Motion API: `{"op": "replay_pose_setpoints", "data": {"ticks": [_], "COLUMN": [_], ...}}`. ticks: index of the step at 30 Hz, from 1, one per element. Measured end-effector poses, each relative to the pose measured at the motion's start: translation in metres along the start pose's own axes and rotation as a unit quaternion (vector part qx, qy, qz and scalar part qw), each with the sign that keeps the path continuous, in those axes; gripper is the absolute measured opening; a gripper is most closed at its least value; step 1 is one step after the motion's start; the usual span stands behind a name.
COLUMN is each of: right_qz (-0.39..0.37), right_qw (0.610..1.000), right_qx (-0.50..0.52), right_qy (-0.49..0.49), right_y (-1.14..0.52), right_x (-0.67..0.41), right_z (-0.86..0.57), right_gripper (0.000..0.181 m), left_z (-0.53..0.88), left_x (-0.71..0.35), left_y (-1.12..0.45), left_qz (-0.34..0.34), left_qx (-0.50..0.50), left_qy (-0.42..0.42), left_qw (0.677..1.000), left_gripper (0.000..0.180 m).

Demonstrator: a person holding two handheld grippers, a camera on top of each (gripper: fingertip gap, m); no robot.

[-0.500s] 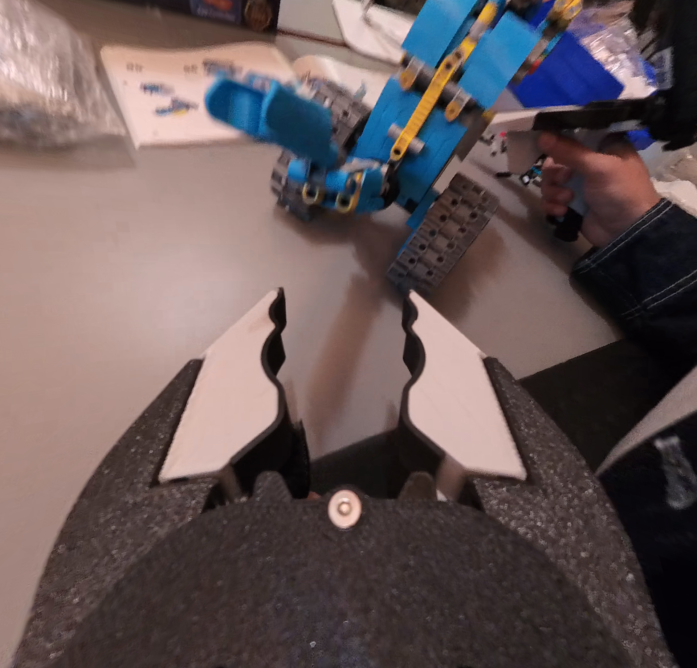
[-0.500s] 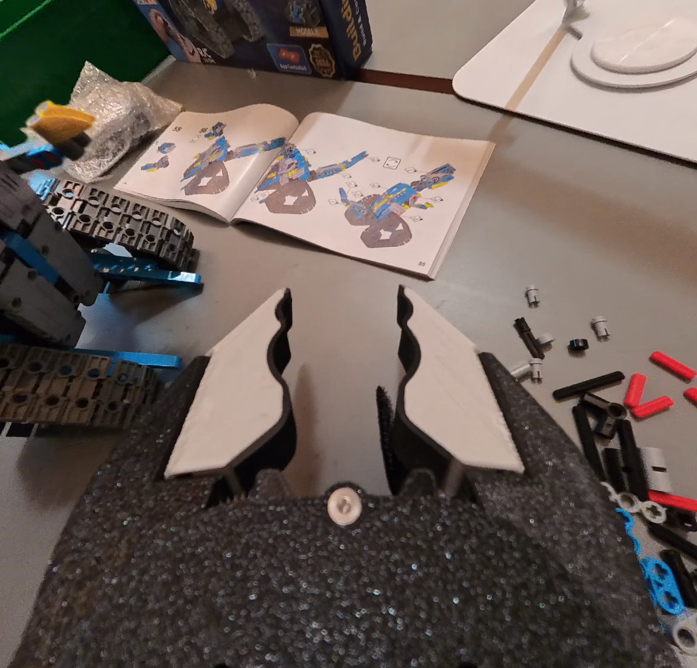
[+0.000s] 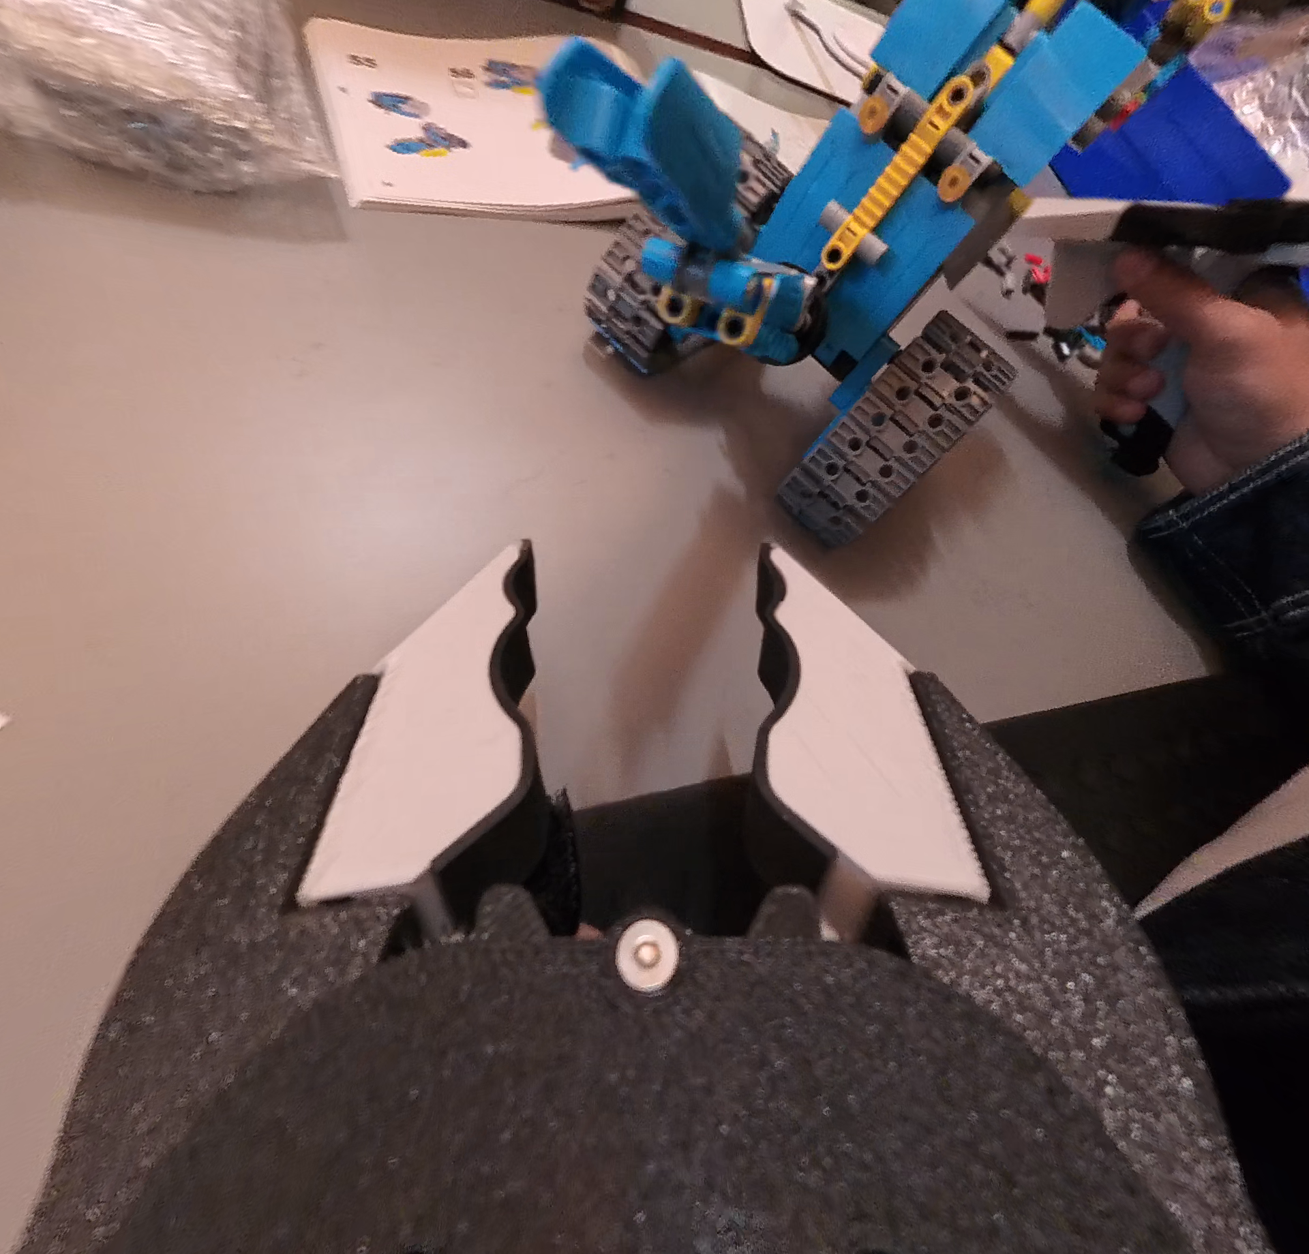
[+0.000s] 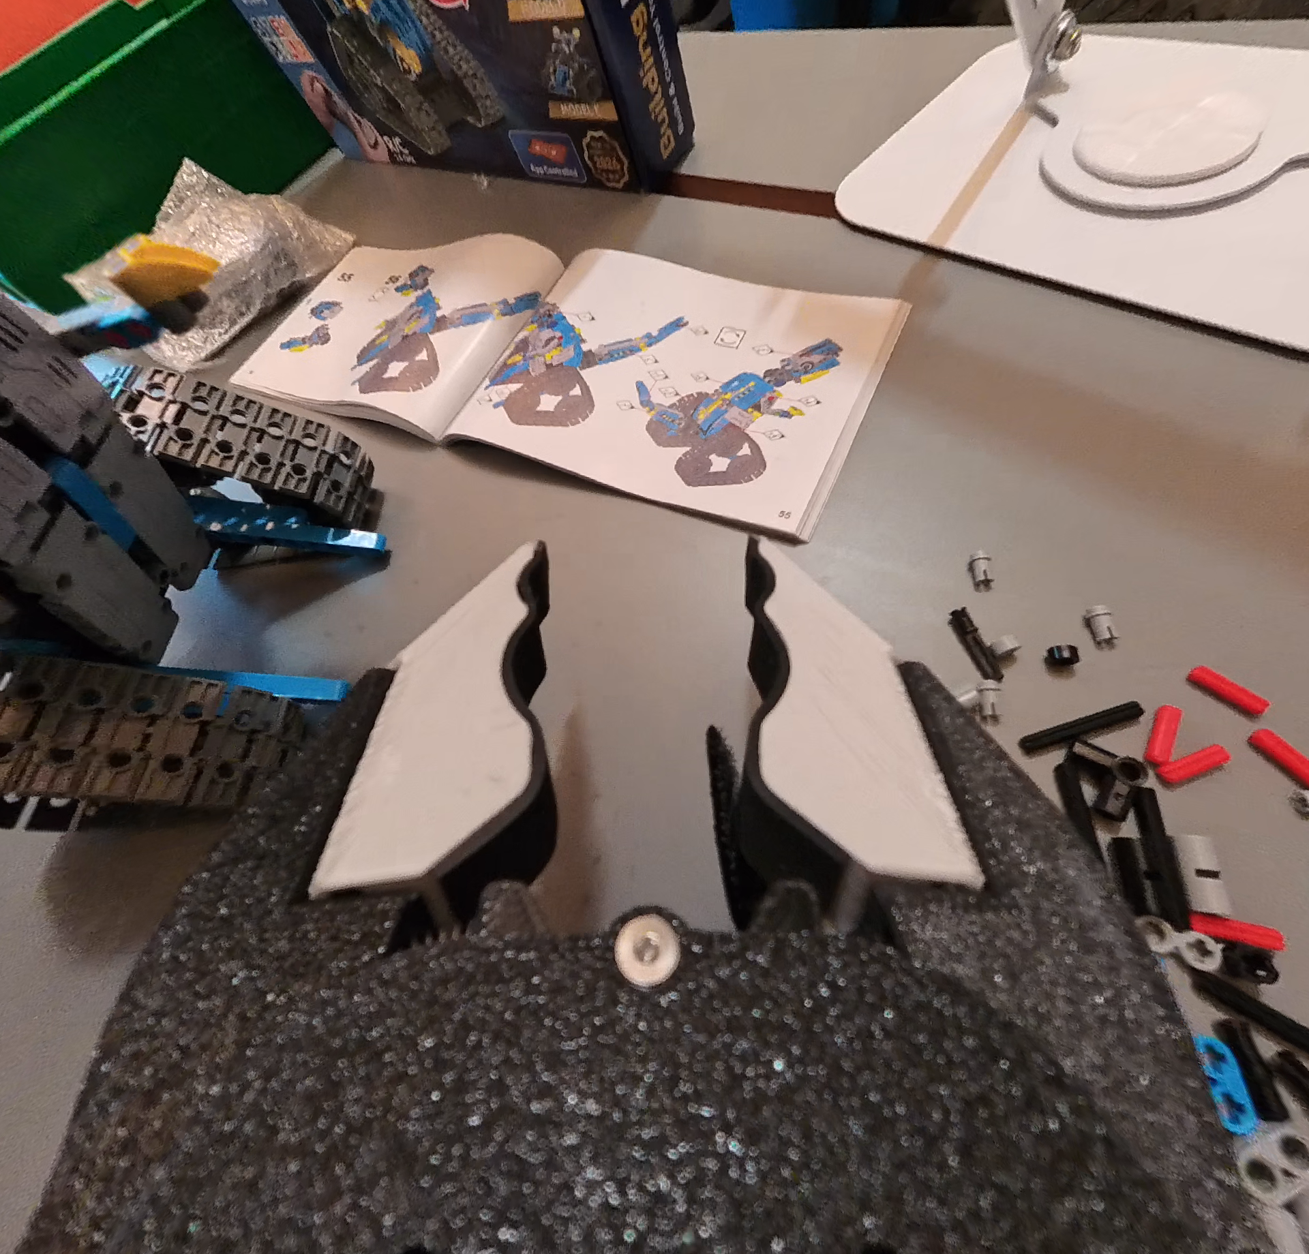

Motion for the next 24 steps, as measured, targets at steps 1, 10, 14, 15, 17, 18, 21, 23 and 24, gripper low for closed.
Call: {"op": "replay_pose_setpoints", "data": {"ticks": [1,10,14,15,17,18,21,23,24], "right_qz": [-0.005,-0.012,-0.016,-0.015,-0.019,-0.022,-0.014,-0.005,0.000], "right_qw": [1.000,0.999,0.999,0.999,0.999,0.999,0.998,0.998,0.998], "right_qx": [0.000,0.014,0.020,0.024,0.030,0.034,0.049,0.054,0.051], "right_qy": [-0.001,0.026,0.031,0.028,0.025,0.028,0.039,0.045,0.047], "right_y": [0.002,-0.001,0.006,0.010,0.022,0.028,0.044,0.054,0.060], "right_x": [-0.002,-0.003,-0.003,-0.002,0.000,0.003,0.018,0.028,0.033], "right_z": [0.000,0.000,0.009,0.012,0.022,0.027,0.041,0.049,0.054], "right_gripper": [0.054,0.051,0.051,0.051,0.051,0.051,0.050,0.050,0.050], "left_z": [0.005,0.133,0.192,0.202,0.218,0.226,0.246,0.256,0.259], "left_x": [0.002,0.030,0.029,0.028,0.029,0.027,0.021,0.019,0.020], "left_y": [0.008,0.102,0.100,0.095,0.083,0.079,0.063,0.056,0.052], "left_qz": [-0.008,0.051,0.101,0.118,0.146,0.143,0.151,0.159,0.173], "left_qx": [-0.014,-0.211,-0.185,-0.168,-0.125,-0.115,-0.052,-0.004,0.018], "left_qy": [0.008,-0.033,-0.062,-0.073,-0.096,-0.109,-0.122,-0.134,-0.134], "left_qw": [1.000,0.976,0.976,0.976,0.977,0.977,0.980,0.978,0.976], "left_gripper": [0.061,0.063,0.074,0.078,0.082,0.081,0.084,0.077,0.078]}}
Point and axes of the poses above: each gripper's, where its closed fingertips meet, y back along the fingers, x out of its underside, z = x × y across the jaws, the point moved 9 cm from there along y, back along the fingers, and after that the axes turned 11 degrees about -y, right-handed, at the moved point
